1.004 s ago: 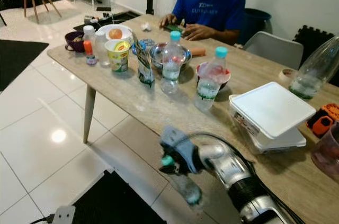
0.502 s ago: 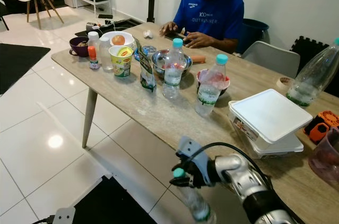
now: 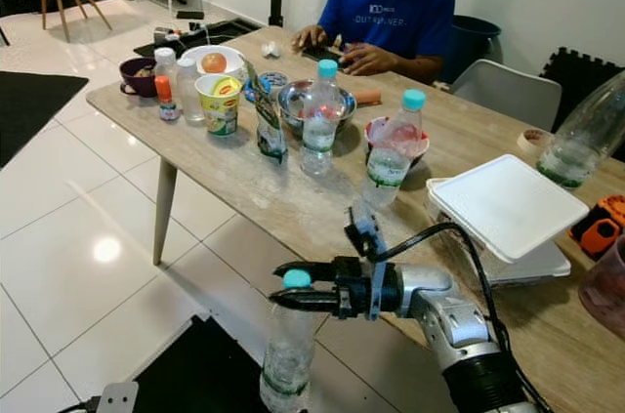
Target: Restocking fridge
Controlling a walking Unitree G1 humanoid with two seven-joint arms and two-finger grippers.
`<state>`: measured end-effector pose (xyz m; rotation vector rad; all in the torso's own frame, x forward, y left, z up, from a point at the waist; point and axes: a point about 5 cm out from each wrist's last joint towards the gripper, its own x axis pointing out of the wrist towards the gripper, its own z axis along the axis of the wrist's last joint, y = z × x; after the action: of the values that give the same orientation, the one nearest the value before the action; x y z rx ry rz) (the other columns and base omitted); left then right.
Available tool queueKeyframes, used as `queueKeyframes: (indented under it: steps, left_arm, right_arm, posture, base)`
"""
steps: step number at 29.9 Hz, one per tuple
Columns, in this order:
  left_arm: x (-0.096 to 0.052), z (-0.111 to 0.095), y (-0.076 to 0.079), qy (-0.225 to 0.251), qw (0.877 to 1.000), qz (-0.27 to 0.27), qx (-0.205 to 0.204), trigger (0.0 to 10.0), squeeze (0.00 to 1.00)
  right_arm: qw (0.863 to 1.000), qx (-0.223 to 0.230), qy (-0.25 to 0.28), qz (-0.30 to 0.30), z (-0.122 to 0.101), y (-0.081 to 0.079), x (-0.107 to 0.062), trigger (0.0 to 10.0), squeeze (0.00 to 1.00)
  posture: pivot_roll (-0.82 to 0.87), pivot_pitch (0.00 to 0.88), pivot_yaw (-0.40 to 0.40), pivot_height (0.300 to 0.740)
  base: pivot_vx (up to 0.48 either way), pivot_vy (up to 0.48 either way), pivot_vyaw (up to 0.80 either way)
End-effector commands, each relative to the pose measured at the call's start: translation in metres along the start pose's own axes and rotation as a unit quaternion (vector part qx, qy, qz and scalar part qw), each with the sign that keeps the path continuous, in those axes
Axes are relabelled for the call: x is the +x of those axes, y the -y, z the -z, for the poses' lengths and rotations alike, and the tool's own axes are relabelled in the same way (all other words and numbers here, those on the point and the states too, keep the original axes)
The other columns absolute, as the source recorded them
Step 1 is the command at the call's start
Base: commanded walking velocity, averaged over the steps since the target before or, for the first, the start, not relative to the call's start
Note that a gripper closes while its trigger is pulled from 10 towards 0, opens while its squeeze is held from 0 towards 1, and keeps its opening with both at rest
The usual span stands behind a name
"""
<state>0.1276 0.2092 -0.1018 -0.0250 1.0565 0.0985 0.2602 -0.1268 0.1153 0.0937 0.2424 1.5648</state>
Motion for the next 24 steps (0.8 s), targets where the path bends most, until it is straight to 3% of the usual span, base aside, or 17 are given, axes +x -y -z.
queueKeyframes:
  steps: [1,9,18,24]
  left_arm:
    - [-0.001,0.006,0.003,-0.012,1.0,0.003,0.0,10.0,0.0]
    - [-0.001,0.006,0.003,-0.012,1.0,0.003,0.002,10.0,0.0]
    - [-0.001,0.007,0.003,-0.019,1.0,0.001,0.006,10.0,0.0]
    - [0.0,0.007,0.003,-0.021,1.0,0.001,0.006,10.0,0.0]
  right_arm:
    - [0.999,0.007,-0.032,-0.025,0.009,-0.01,0.003,10.0,0.0]
    - [0.999,0.012,-0.036,-0.036,0.007,-0.019,0.008,10.0,0.0]
    - [1.0,0.002,-0.02,0.014,0.002,-0.007,0.009,10.0,0.0]
    - [1.0,-0.001,-0.022,0.018,0.001,-0.007,0.011,10.0,0.0]
  posture:
    - [-0.02,0.027,-0.072,0.74]
    - [-0.02,0.022,-0.071,0.74]
    - [-0.02,0.013,-0.07,0.74]
    - [-0.02,0.014,-0.07,0.74]
  base:
    - [0.0,0.0,0.0]
    - [0.0,0.0,0.0]
    - [0.0,0.0,0.0]
    - [-0.263,0.0,0.0]
